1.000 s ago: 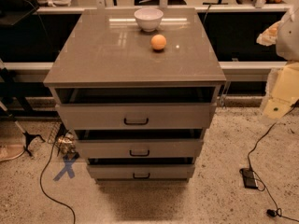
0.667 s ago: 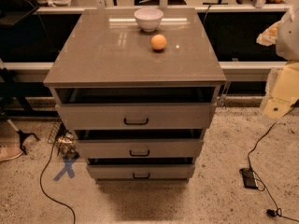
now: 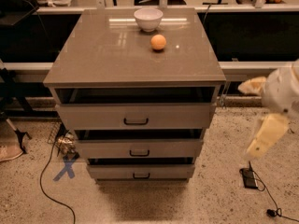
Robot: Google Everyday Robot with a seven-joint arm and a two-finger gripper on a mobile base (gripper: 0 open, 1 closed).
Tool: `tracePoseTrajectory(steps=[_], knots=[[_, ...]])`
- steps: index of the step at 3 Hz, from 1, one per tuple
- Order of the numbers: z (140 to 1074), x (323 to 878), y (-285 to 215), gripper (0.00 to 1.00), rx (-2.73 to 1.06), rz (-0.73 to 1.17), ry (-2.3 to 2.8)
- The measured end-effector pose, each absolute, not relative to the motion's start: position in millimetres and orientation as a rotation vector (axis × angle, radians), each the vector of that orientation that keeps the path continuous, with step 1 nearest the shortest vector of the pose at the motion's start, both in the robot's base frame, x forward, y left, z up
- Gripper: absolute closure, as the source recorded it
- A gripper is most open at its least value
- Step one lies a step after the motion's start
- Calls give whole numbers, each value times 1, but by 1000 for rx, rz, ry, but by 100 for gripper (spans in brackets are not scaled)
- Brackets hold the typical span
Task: Open bottom drawer
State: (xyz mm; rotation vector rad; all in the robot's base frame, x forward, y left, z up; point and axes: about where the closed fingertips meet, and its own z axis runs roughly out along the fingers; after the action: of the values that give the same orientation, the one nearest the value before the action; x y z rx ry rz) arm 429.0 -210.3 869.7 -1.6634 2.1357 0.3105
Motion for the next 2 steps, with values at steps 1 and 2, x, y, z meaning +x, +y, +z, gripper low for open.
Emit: tracePoseTrajectory(steps=[1,2], knots=[[782,414,-188,0,-1536,624,2059],[768,412,-174,0,-1453,763,2020]])
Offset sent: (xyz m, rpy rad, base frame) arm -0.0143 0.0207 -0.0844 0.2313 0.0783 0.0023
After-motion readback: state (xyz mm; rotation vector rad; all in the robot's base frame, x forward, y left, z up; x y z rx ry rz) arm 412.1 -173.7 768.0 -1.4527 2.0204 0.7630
